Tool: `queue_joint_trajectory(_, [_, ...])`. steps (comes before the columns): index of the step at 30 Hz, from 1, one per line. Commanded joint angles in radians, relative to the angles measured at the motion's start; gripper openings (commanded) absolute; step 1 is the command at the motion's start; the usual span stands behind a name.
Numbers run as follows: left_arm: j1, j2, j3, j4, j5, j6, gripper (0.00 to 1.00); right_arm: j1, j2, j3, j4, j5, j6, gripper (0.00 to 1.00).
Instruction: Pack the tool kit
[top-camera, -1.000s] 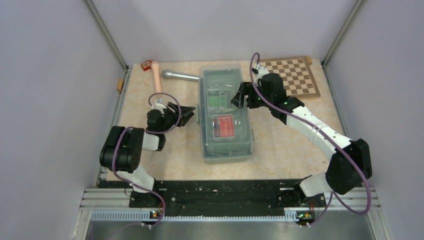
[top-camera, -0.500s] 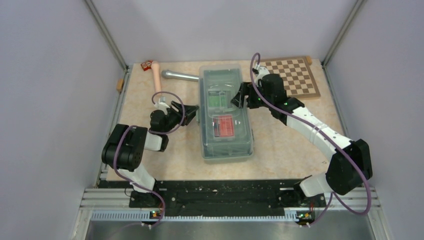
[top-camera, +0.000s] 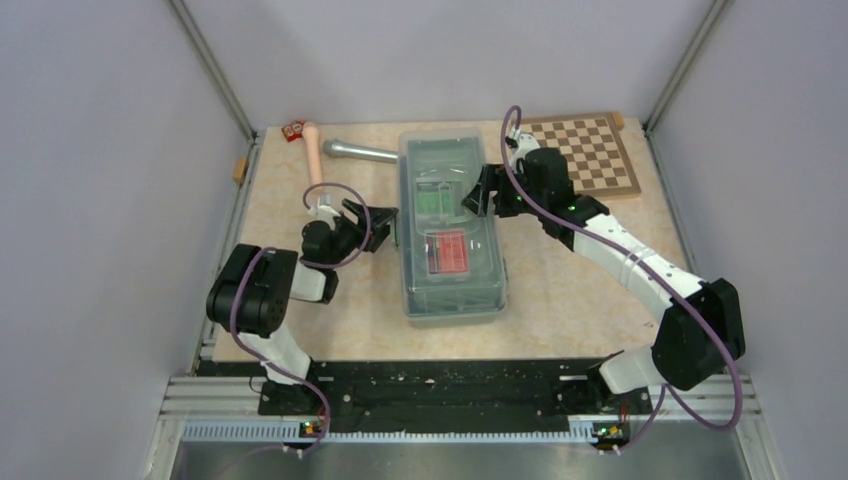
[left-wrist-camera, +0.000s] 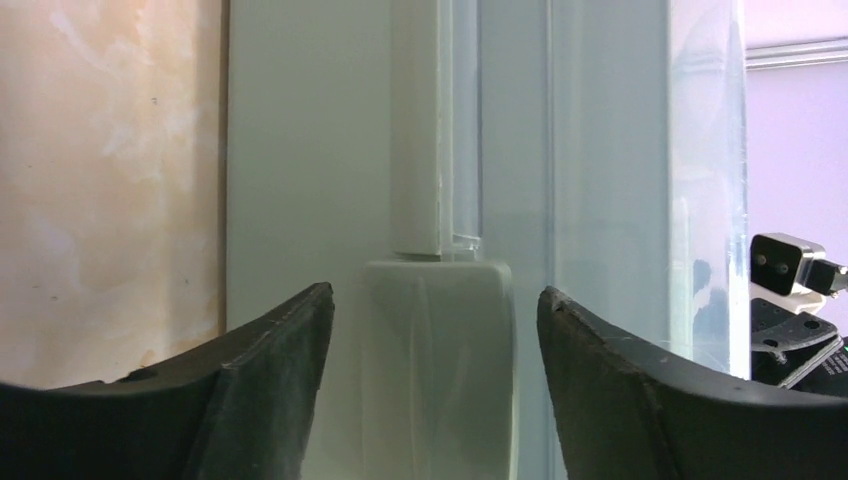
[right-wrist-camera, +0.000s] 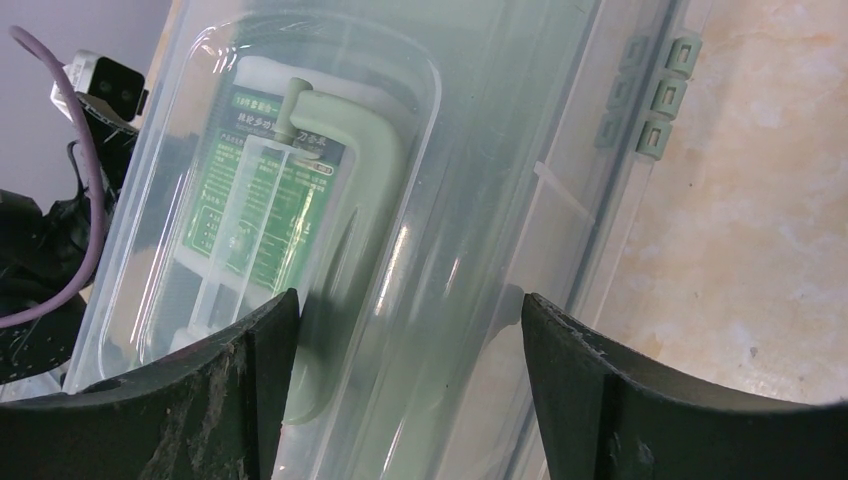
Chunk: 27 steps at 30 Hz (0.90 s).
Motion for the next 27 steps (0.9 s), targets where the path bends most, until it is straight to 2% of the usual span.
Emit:
queue_joint_trajectory(1, [-0.053, 0.069, 0.001, 0.121, 0.111, 0.010, 0.81, 0.006, 0.041, -0.043, -0.021, -0.065, -0.020, 0.74])
queue_joint_trajectory(6, [-0.054, 0.129, 0.005, 0.213, 0.141, -0.030, 0.85, 0.006, 0.046, -0.038, -0.018, -0.068, -0.019, 0.74])
queue_joint_trajectory(10, [-0.055, 0.145, 0.004, 0.265, 0.148, -0.059, 0.82, 0.006, 0.049, -0.032, -0.019, -0.071, -0.019, 0.74])
queue_joint_trajectory(19, [-0.055, 0.063, -0.008, 0.313, 0.151, -0.116, 0.79, 0.006, 0.052, -0.032, -0.019, -0.070, -0.021, 0.74])
queue_joint_trajectory(22, [-0.054, -0.005, -0.011, 0.259, 0.146, -0.099, 0.79, 0.006, 0.051, -0.029, -0.019, -0.067, -0.022, 0.74])
queue_joint_trajectory(27, [-0.054, -0.145, -0.020, 0.071, 0.121, -0.019, 0.77, 0.007, 0.050, -0.032, -0.019, -0.062, -0.024, 0.74])
